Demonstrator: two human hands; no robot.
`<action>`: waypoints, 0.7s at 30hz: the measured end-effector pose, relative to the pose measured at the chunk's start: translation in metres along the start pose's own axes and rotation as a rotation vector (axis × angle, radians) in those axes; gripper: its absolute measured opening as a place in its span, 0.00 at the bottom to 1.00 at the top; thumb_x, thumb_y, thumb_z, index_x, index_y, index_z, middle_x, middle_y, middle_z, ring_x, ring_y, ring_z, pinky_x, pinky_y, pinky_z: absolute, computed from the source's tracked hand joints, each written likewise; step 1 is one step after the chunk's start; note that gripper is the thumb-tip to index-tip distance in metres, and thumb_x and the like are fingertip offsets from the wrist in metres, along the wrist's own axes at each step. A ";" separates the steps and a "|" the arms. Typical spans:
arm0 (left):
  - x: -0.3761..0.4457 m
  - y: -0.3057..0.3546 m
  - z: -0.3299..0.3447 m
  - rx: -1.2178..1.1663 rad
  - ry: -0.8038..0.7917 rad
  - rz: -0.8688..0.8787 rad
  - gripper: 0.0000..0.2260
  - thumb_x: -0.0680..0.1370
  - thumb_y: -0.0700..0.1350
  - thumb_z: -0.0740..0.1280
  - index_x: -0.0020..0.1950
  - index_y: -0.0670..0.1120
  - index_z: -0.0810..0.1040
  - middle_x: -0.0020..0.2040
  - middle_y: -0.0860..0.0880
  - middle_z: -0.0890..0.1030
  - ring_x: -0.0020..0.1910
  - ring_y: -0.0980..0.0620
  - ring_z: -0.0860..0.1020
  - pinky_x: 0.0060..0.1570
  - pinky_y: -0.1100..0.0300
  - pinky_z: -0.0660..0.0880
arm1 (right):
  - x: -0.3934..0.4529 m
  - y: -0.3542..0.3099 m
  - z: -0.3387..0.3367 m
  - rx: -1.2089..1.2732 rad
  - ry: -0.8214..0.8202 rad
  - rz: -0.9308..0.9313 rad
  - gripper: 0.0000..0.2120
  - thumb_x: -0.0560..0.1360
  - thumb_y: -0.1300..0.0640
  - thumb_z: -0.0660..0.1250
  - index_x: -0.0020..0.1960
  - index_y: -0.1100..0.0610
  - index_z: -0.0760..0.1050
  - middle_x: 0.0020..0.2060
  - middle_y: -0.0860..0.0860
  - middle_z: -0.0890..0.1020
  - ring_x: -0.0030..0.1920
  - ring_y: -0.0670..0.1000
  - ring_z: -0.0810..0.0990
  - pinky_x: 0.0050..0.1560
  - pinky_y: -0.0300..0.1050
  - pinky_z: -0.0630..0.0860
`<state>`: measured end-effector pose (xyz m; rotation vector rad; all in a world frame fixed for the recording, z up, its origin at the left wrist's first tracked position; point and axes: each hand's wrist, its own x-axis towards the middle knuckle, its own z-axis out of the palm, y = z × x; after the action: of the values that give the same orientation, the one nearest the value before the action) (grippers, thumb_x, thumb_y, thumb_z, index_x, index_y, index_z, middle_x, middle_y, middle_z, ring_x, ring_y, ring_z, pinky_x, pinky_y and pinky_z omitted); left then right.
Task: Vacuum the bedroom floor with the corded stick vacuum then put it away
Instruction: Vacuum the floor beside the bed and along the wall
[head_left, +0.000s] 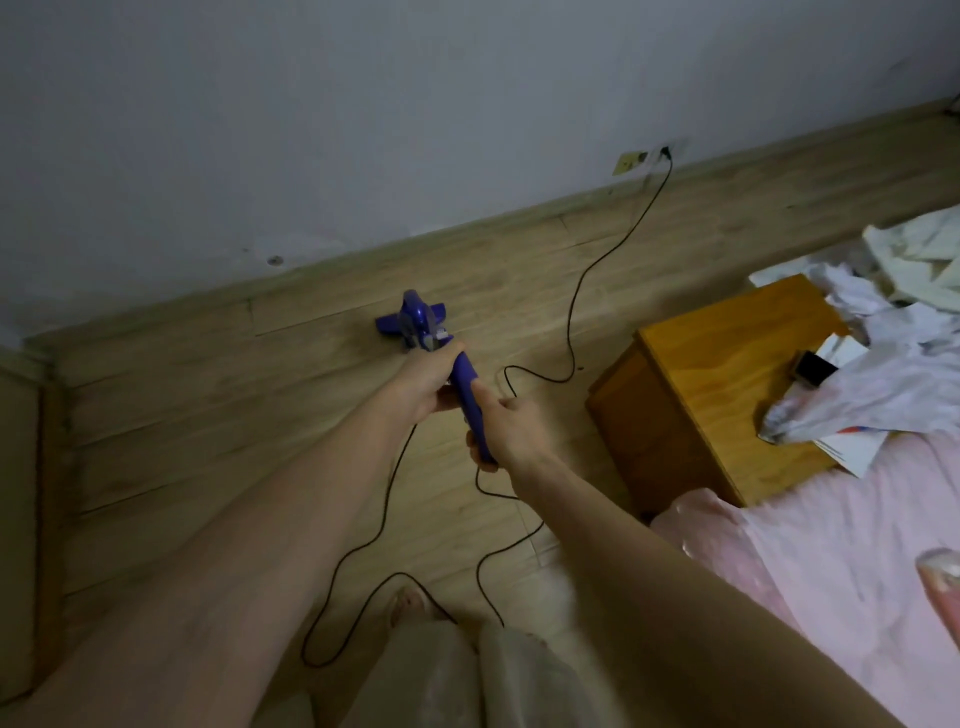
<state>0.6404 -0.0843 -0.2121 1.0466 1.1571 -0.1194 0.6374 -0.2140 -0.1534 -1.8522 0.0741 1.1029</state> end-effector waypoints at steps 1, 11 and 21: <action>0.007 0.004 -0.003 -0.010 -0.004 0.003 0.15 0.78 0.50 0.67 0.59 0.42 0.76 0.45 0.43 0.81 0.40 0.48 0.80 0.33 0.56 0.76 | 0.009 -0.001 0.004 -0.002 -0.001 -0.001 0.19 0.81 0.42 0.57 0.51 0.58 0.74 0.36 0.53 0.78 0.32 0.48 0.75 0.32 0.39 0.72; 0.062 0.025 -0.033 0.009 -0.041 0.015 0.13 0.80 0.51 0.64 0.58 0.43 0.74 0.43 0.44 0.80 0.44 0.47 0.79 0.46 0.53 0.78 | 0.078 -0.005 0.048 -0.012 -0.001 -0.026 0.22 0.82 0.43 0.55 0.53 0.62 0.75 0.37 0.56 0.77 0.31 0.49 0.74 0.30 0.40 0.71; 0.045 0.016 -0.041 0.012 -0.075 -0.051 0.13 0.80 0.50 0.65 0.57 0.42 0.74 0.52 0.42 0.80 0.50 0.45 0.80 0.44 0.53 0.78 | 0.057 0.005 0.050 -0.029 0.003 -0.019 0.20 0.82 0.42 0.54 0.47 0.57 0.73 0.35 0.54 0.76 0.30 0.48 0.72 0.29 0.39 0.70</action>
<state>0.6415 -0.0266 -0.2381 1.0157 1.1165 -0.2043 0.6362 -0.1574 -0.2045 -1.8771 0.0424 1.0928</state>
